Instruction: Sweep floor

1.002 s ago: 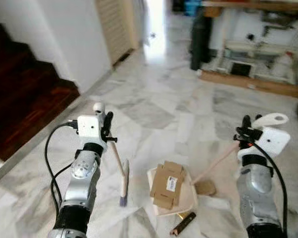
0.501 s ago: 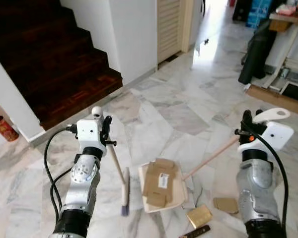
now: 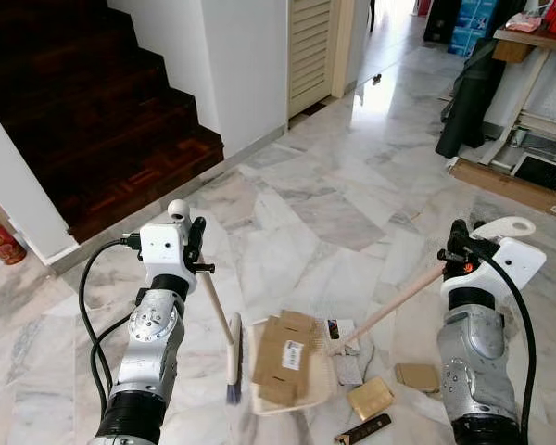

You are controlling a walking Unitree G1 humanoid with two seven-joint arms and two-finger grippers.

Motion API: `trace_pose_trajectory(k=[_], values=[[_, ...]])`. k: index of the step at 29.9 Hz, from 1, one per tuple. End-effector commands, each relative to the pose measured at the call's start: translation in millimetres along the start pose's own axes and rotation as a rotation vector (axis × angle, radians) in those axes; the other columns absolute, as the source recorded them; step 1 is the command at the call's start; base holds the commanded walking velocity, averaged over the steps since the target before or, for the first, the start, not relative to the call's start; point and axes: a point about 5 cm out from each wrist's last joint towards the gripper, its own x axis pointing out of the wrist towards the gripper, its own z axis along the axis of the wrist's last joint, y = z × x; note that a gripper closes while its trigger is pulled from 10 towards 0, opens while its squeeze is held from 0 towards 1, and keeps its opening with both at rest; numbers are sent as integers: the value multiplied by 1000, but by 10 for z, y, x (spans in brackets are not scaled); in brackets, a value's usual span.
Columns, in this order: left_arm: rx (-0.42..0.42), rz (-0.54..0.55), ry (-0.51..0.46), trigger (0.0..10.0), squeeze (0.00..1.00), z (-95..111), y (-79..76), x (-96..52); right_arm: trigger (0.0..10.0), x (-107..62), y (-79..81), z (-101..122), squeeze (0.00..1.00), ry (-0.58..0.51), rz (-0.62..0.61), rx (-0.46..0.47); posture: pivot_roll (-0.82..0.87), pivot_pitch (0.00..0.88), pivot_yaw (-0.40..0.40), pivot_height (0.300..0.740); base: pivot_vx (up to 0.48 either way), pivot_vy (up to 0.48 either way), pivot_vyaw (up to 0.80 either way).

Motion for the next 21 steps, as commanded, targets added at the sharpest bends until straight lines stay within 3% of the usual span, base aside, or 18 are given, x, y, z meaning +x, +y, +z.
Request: trace_pose_trajectory(k=[1,12,21], values=[[10,2,-78,10000,0,203,25,73,10000,71,88,142,0,-50,6,75,-103,0,56,740,0,0,0],[12,3,-79,10000,0,217,31,76,10000,56,110,92,0,-18,25,88,-94,0,57,740,0,0,0],[10,-2,-74,10000,0,220,28,72,10000,58,121,90,0,-16,31,73,-95,0,59,740,0,259,0]])
